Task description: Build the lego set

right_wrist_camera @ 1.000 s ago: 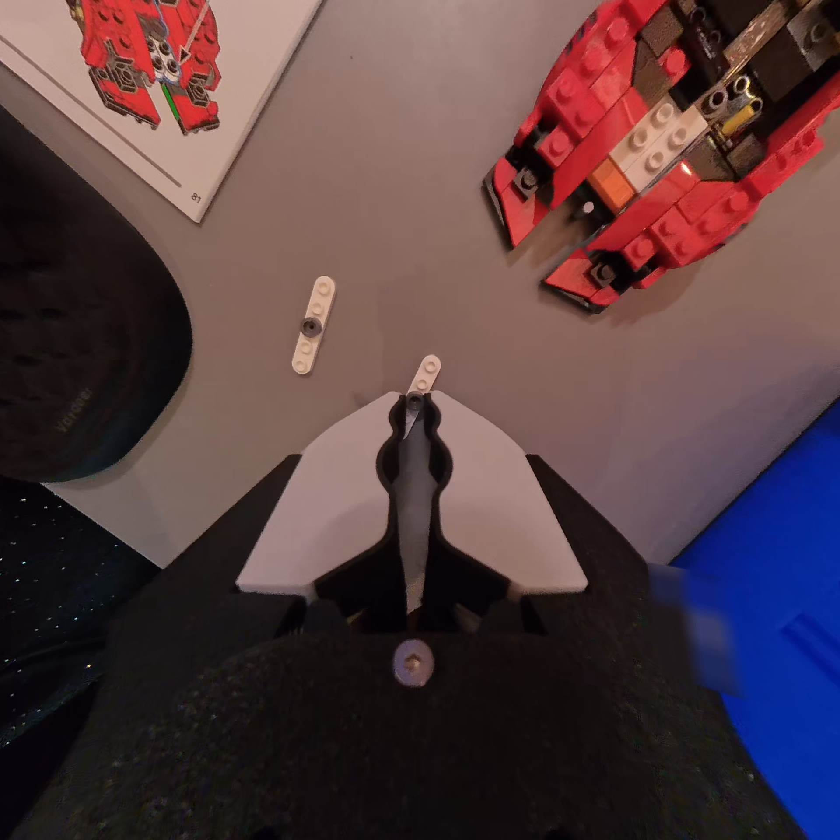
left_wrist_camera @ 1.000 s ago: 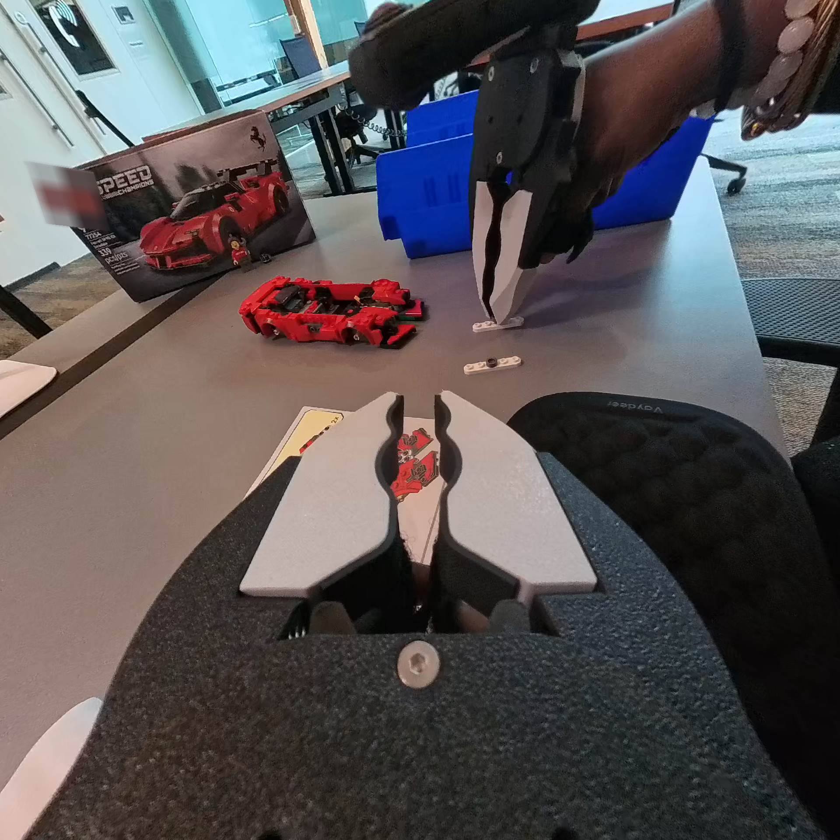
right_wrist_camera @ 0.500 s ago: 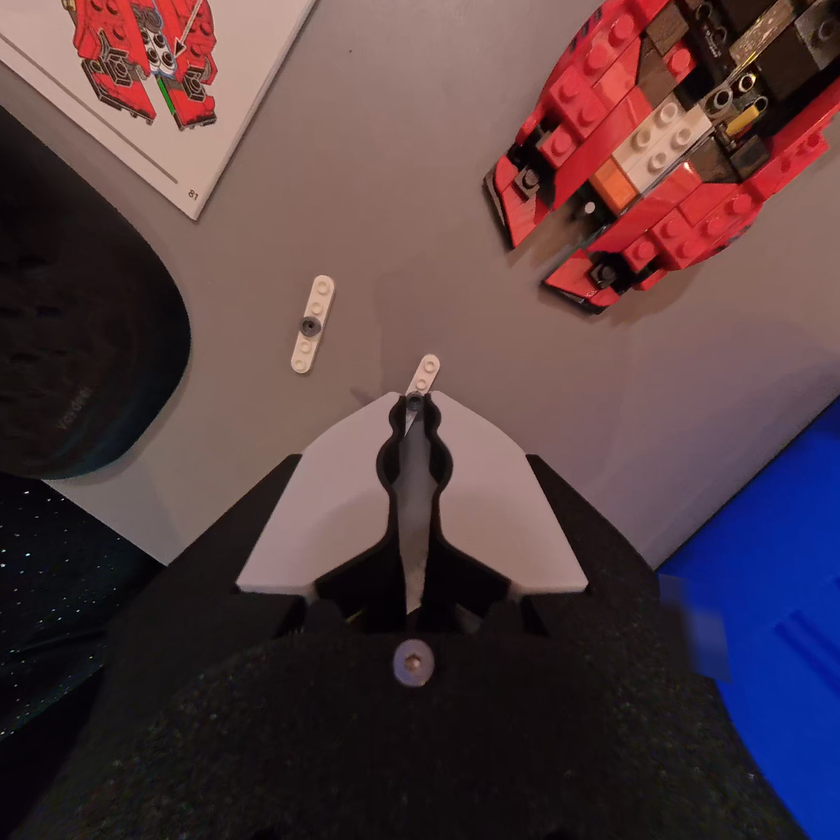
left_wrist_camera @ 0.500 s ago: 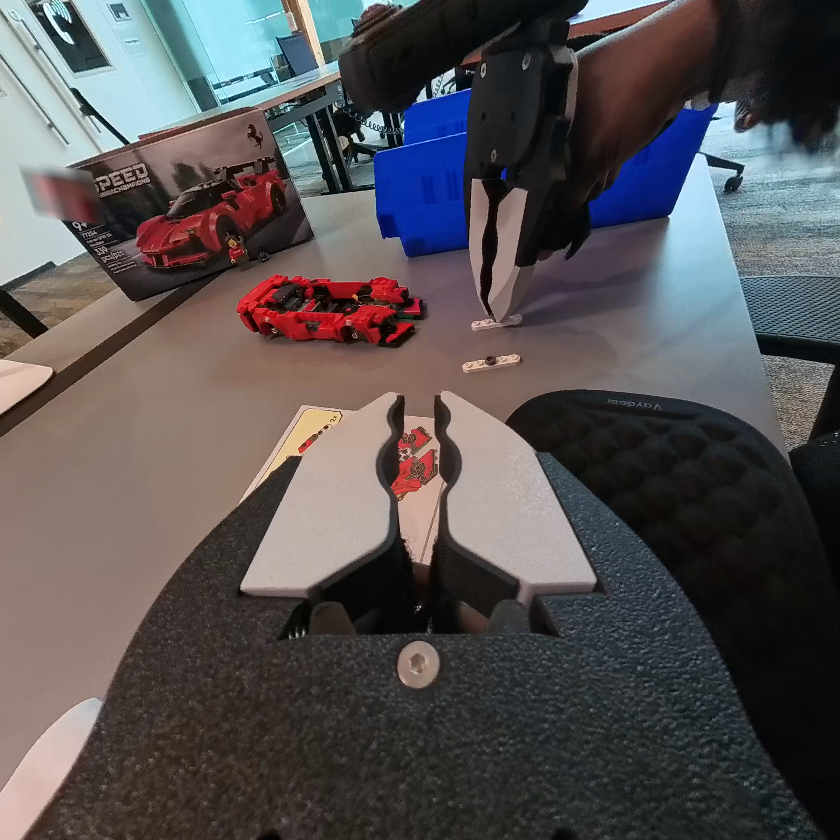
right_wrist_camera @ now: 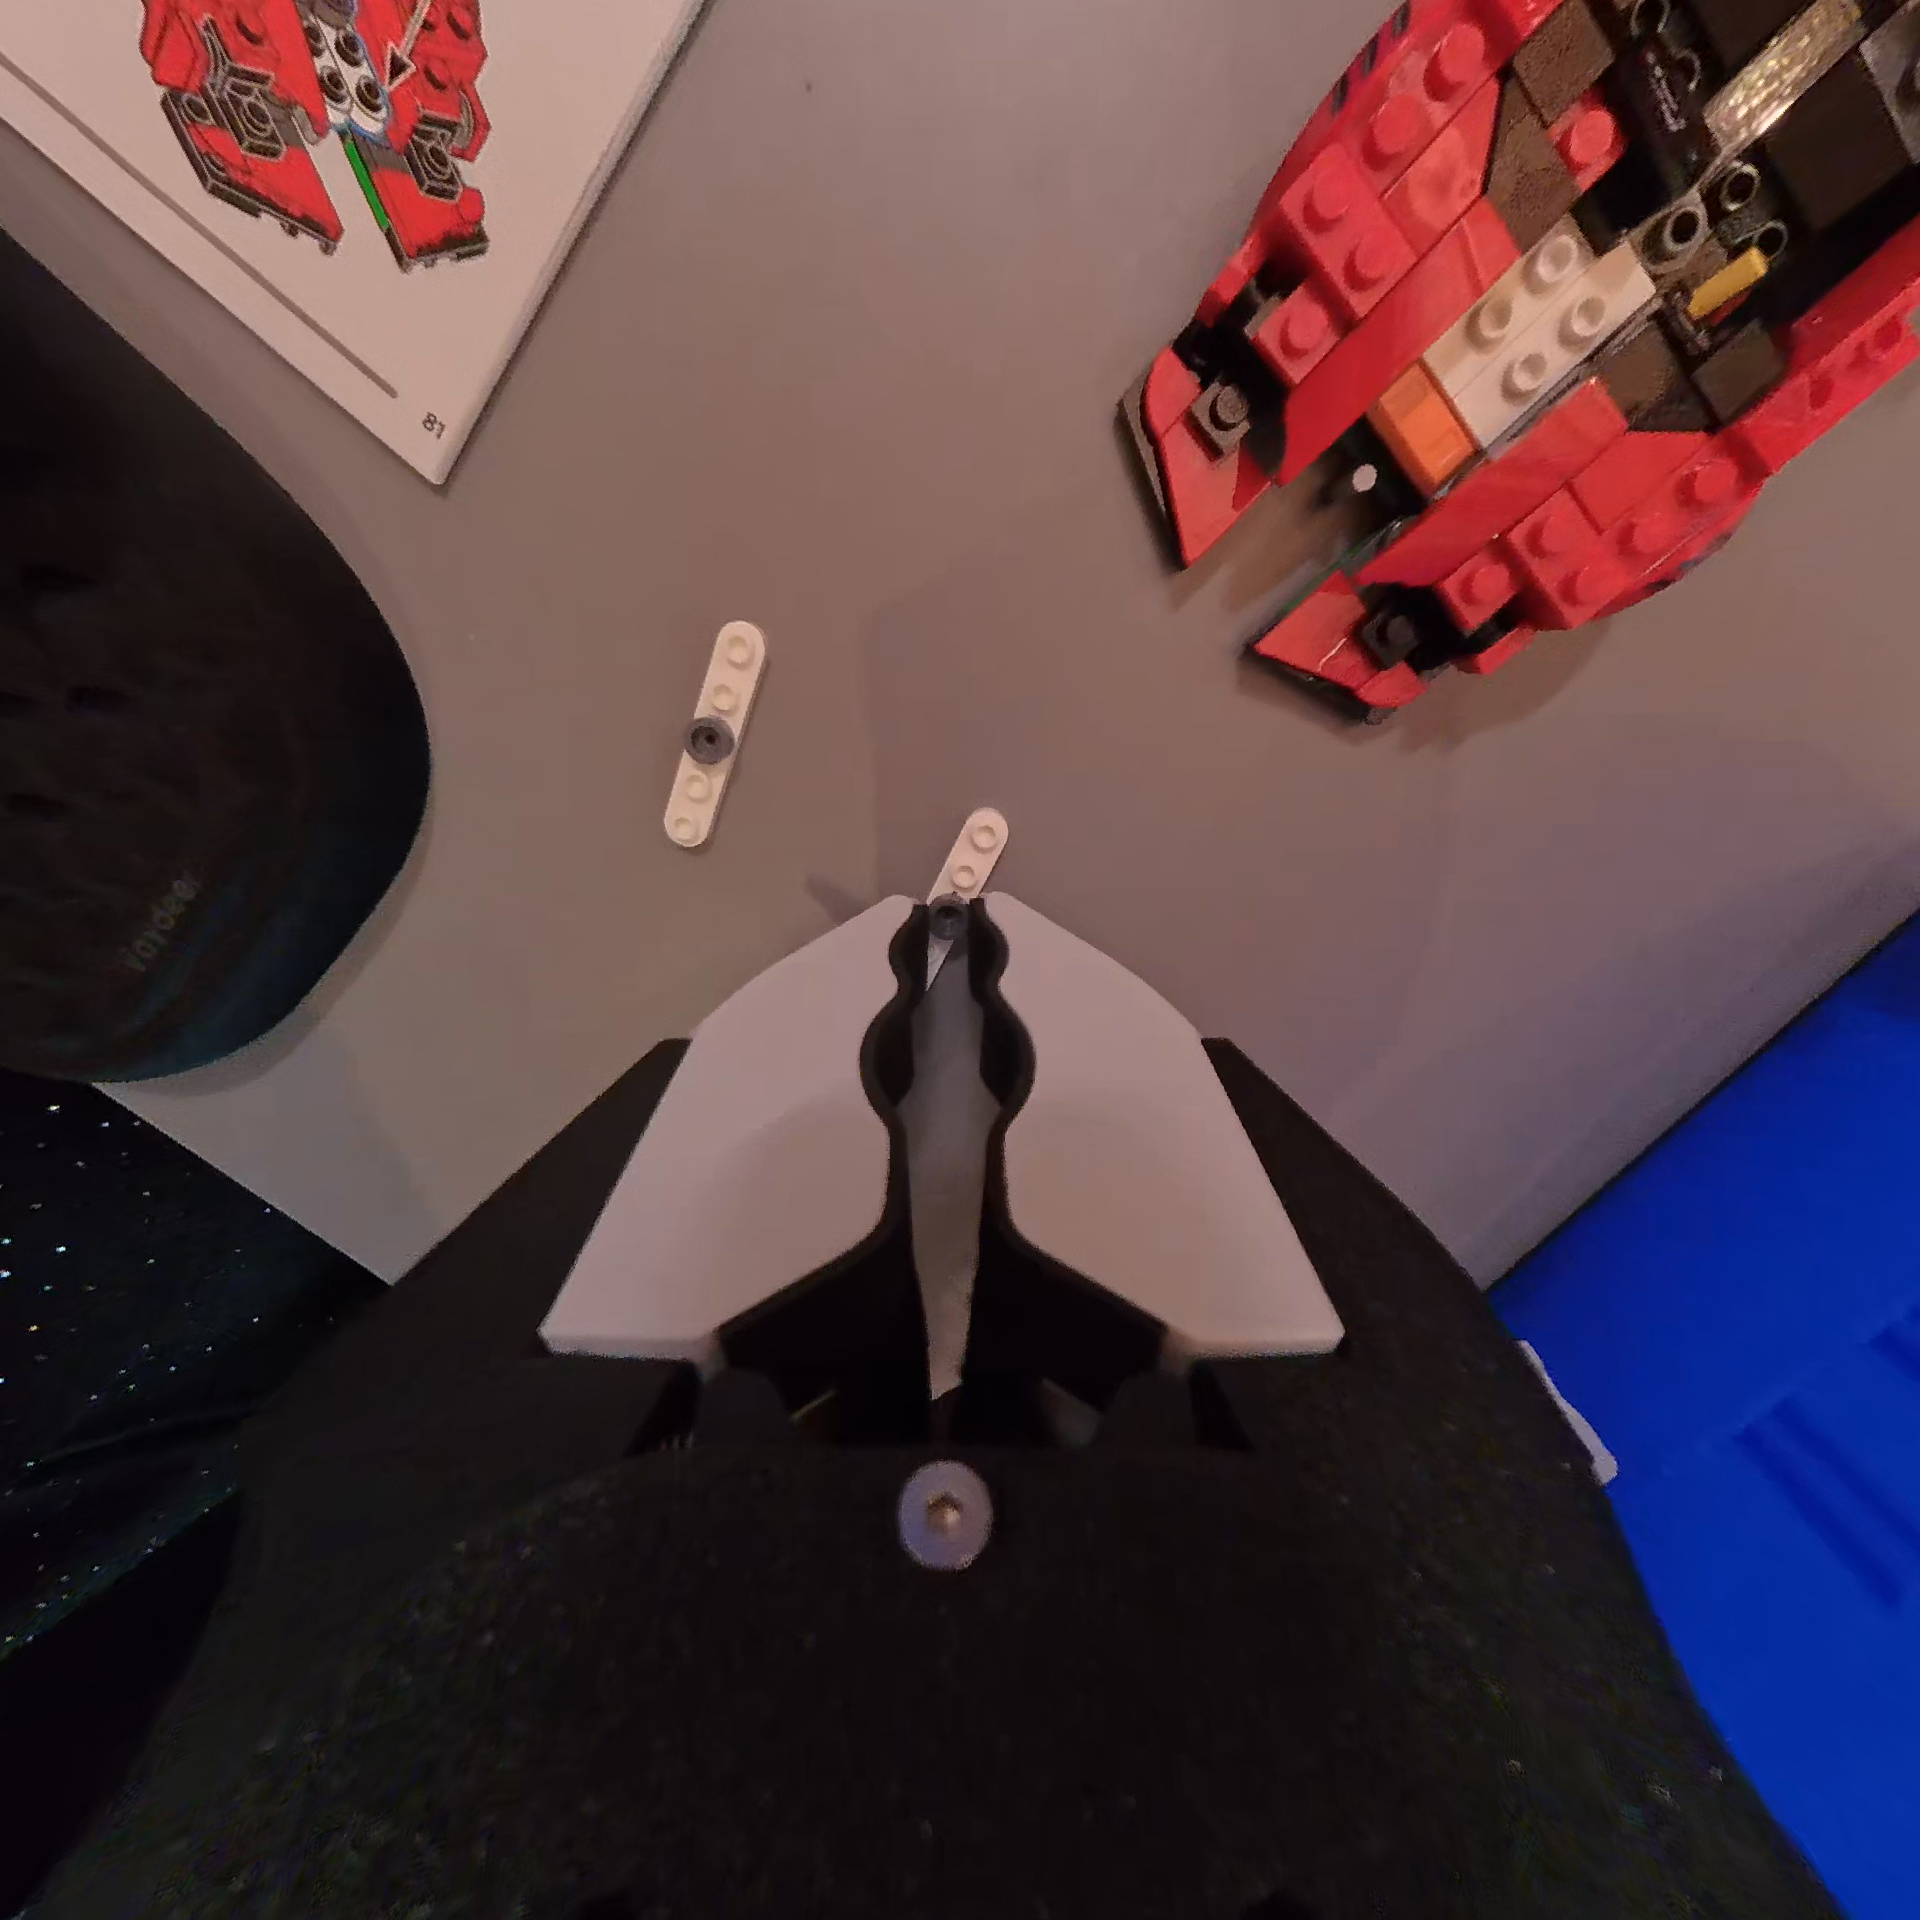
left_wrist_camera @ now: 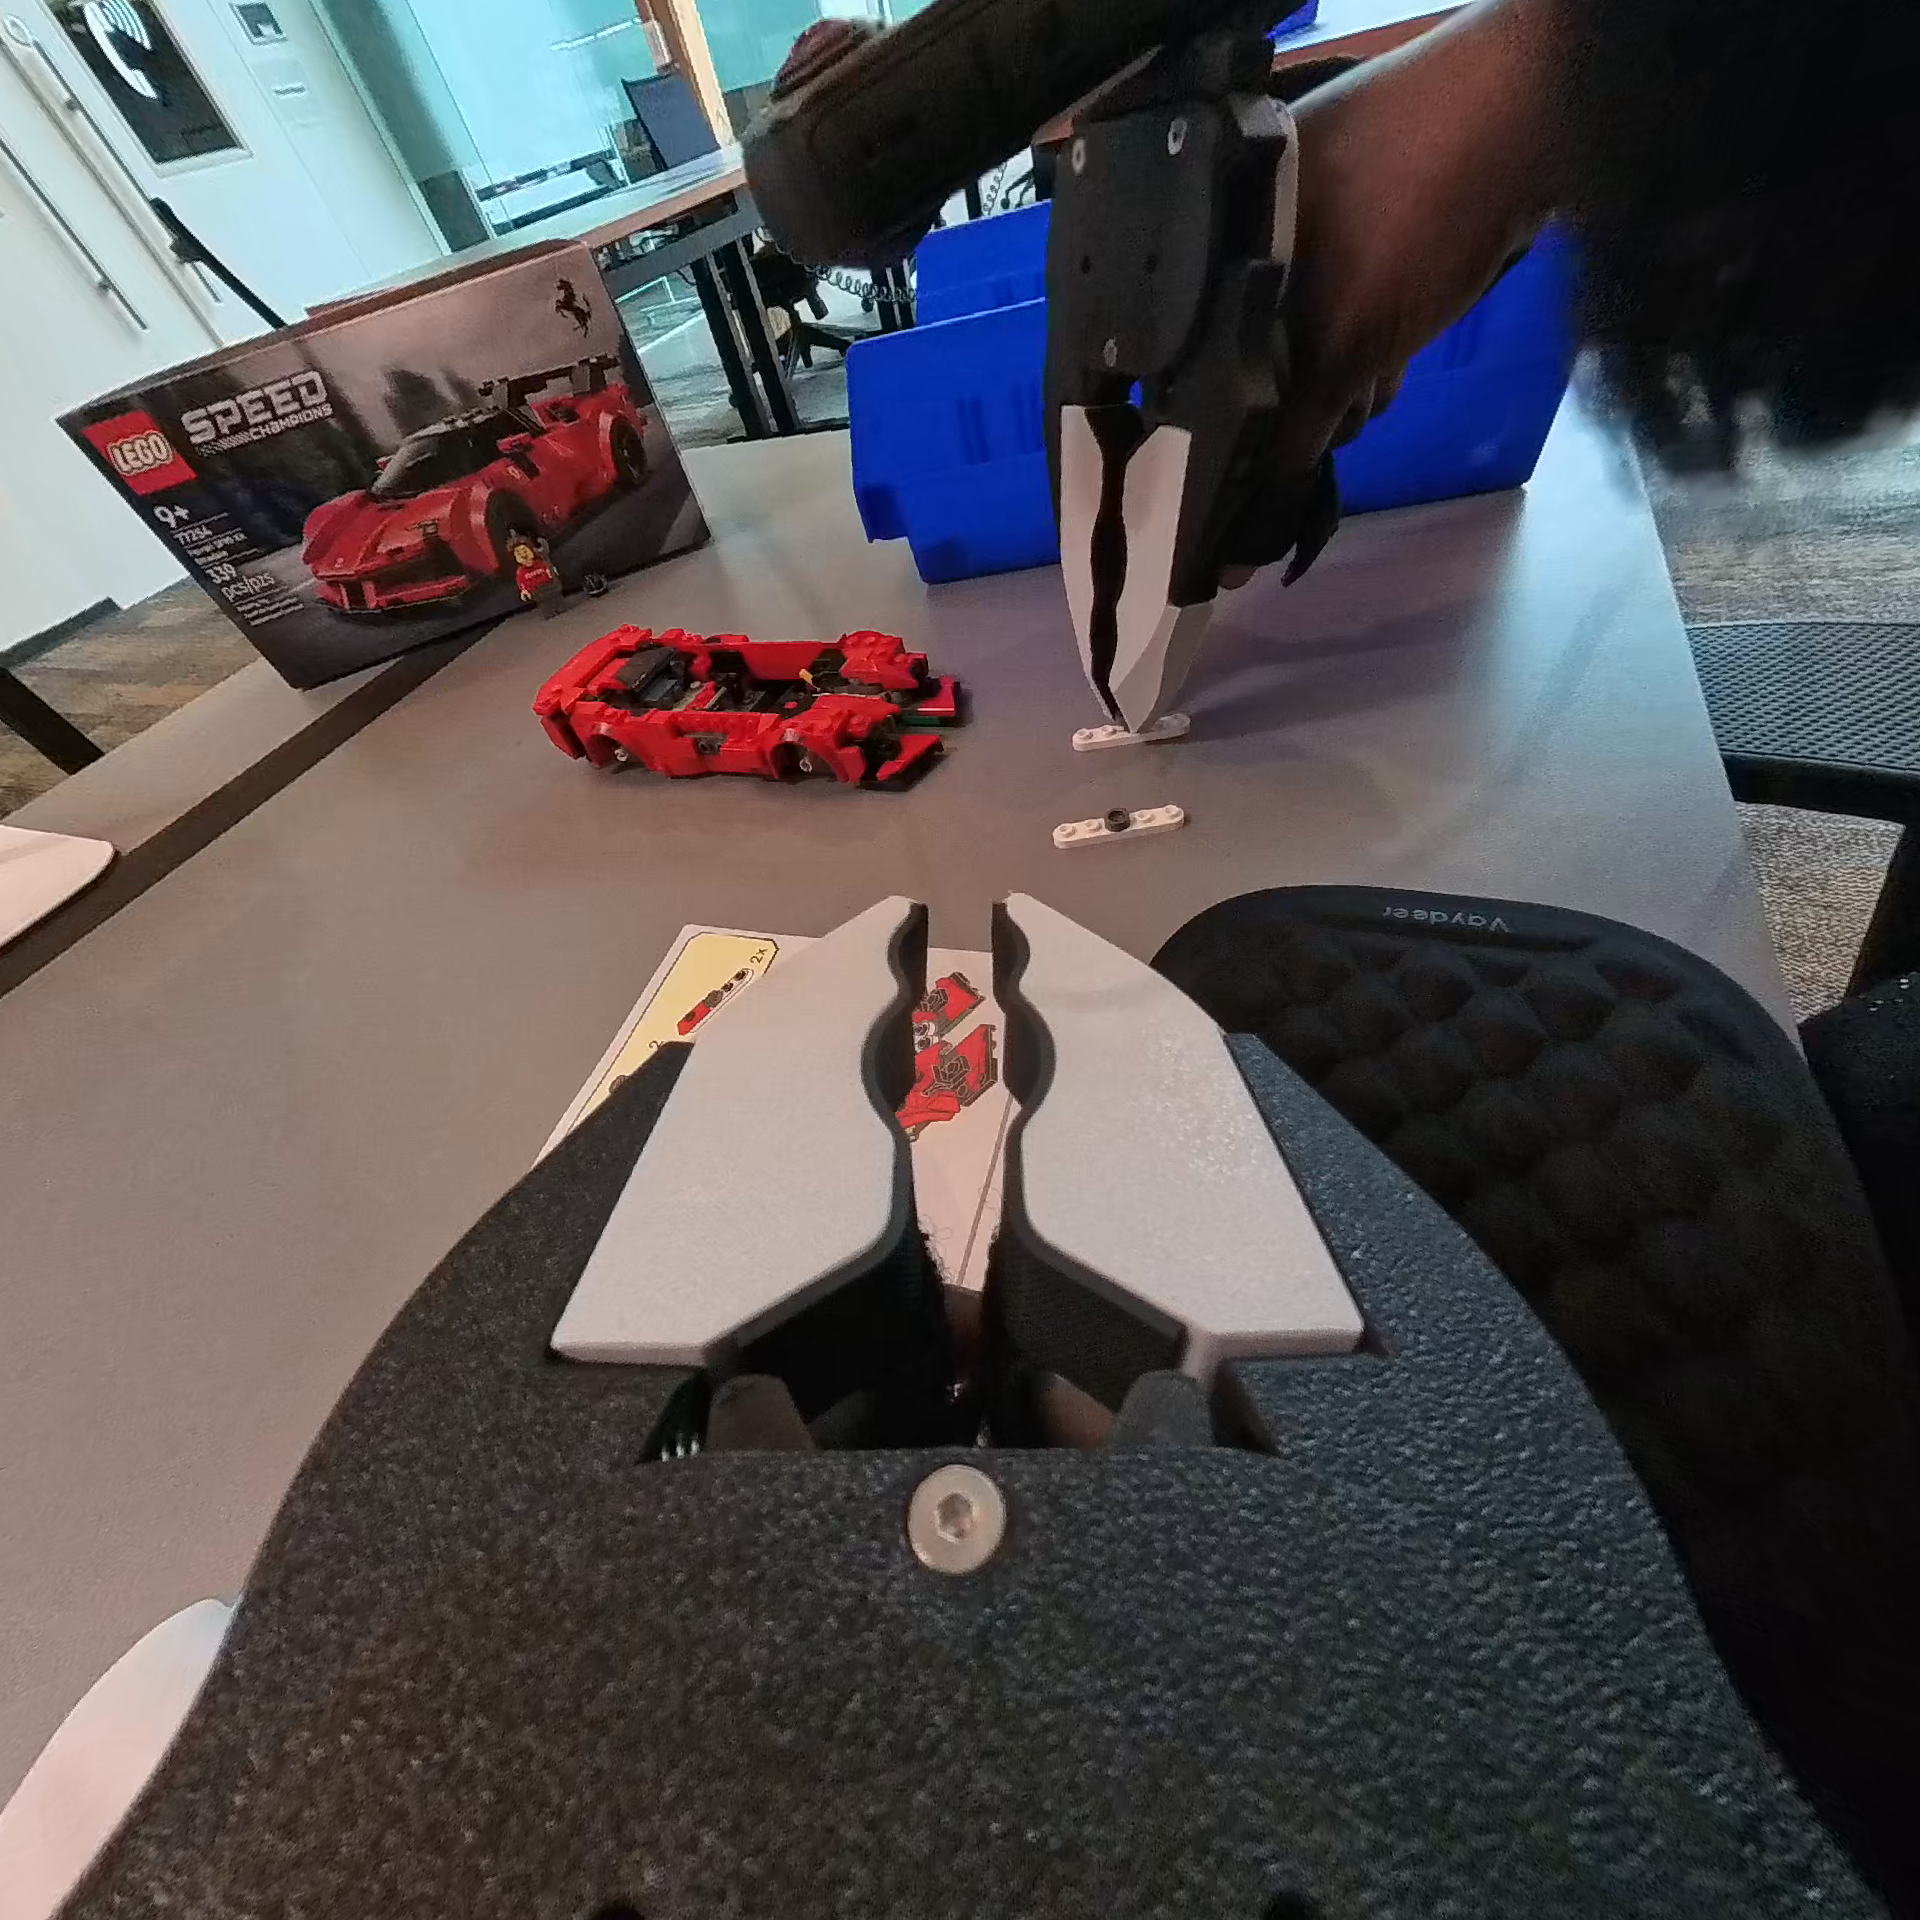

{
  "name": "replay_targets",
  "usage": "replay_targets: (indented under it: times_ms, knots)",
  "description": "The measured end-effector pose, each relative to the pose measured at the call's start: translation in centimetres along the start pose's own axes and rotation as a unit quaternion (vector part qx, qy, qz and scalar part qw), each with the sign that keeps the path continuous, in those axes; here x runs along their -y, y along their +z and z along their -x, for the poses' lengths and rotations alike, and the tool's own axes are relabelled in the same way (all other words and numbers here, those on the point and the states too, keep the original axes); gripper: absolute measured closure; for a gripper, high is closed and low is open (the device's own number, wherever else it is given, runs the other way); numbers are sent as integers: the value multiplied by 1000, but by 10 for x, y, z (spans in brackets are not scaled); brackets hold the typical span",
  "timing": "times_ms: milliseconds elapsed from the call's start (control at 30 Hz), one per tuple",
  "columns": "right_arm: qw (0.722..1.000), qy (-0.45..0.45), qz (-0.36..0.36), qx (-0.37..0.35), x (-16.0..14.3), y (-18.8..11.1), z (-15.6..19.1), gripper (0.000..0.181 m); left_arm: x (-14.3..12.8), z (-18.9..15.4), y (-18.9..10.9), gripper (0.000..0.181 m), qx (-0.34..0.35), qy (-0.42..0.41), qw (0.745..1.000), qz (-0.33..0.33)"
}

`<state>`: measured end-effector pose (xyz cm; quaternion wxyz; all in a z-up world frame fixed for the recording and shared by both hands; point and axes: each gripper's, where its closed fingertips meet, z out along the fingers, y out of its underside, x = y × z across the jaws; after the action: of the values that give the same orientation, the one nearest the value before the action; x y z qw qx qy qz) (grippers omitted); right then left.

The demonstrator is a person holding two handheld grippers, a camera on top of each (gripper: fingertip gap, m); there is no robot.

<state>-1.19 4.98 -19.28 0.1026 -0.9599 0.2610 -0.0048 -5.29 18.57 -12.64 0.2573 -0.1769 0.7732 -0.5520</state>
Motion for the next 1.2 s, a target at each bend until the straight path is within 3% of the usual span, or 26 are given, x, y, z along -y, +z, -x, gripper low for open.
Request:
replay_targets:
  times_ms: [800, 967, 1200]
  knots:
    - [997, -22, 73, -9, -4, 1, 1, 173, -2, -3, 1, 169, -5, 8, 1000, 5]
    - [999, -10, 50, 0, -3, 1, 1, 174, -2, -3, 1, 169, -7, 9, 1000, 5]
    - [995, -36, 91, 2, -3, 2, 1, 173, -2, -4, 1, 169, -9, 10, 1000, 7]
